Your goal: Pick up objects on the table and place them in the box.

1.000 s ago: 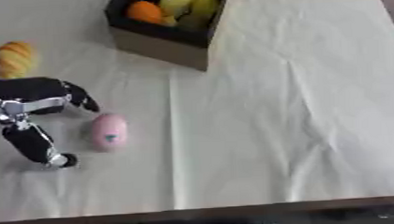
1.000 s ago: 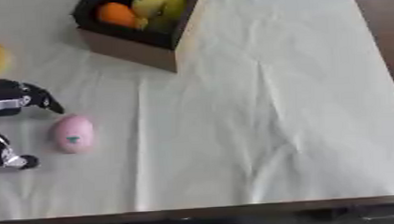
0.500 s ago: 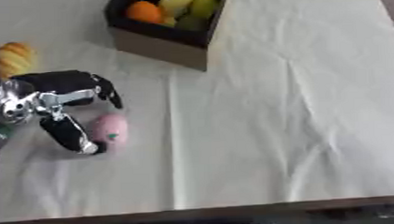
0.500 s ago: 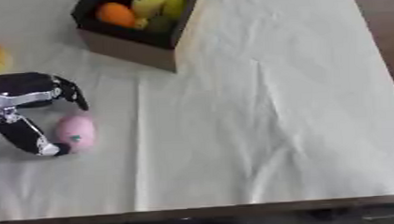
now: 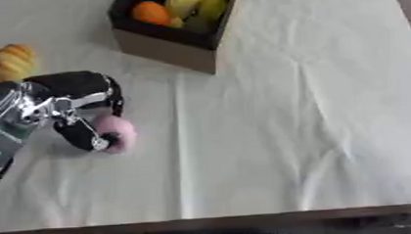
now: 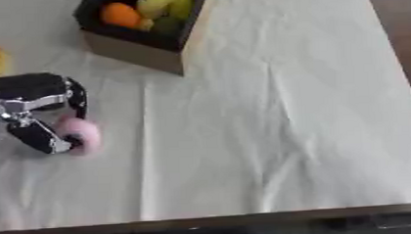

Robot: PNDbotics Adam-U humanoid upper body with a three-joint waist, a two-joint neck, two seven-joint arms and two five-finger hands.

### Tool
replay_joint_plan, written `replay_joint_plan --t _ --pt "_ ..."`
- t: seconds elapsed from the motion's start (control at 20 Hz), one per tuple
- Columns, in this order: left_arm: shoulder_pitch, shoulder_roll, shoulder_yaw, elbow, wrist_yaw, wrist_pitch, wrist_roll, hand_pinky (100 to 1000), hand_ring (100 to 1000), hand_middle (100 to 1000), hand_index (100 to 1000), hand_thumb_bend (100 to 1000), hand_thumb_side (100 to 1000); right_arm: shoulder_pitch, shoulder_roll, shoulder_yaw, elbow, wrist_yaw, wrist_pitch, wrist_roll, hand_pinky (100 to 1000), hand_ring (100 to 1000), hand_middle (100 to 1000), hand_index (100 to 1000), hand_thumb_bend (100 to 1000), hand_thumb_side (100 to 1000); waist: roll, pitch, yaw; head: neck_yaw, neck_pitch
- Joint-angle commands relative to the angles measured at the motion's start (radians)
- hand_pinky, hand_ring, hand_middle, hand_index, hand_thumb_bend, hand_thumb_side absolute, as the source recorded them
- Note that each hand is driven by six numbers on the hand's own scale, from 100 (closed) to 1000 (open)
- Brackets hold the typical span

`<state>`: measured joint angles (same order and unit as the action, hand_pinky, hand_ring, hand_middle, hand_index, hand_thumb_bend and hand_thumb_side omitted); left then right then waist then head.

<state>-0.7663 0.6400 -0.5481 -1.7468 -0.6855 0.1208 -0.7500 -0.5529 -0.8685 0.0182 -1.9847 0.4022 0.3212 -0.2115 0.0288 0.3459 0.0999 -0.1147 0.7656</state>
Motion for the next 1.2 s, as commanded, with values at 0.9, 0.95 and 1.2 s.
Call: replay_joint_plan --t 0.9,0.95,1.2 --pt "-0.488 -0.295 0.254 0.452 -0.277 -0.019 0.142 680 710 643 577 238 100 -0.031 -0.024 -0.017 -0.015 0.0 -0.006 -0.006 822 717 670 781 100 588 -0.013 -0.02 0.005 0.03 -0.004" --pt "-0.497 -0.316 0.259 0.501 -0.298 -0.031 0.162 680 710 643 579 238 100 -0.033 -0.023 -0.017 -0.015 -0.001 -0.007 -0.006 822 717 670 781 100 588 -0.013 -0.017 0.002 0.032 -0.006" --pt "-0.513 -0.397 0.286 0.69 -0.396 -0.064 0.259 721 762 710 721 334 100 -0.04 -0.016 -0.015 -0.015 -0.004 -0.008 -0.004 822 716 668 780 100 596 -0.014 -0.009 -0.006 0.045 -0.014"
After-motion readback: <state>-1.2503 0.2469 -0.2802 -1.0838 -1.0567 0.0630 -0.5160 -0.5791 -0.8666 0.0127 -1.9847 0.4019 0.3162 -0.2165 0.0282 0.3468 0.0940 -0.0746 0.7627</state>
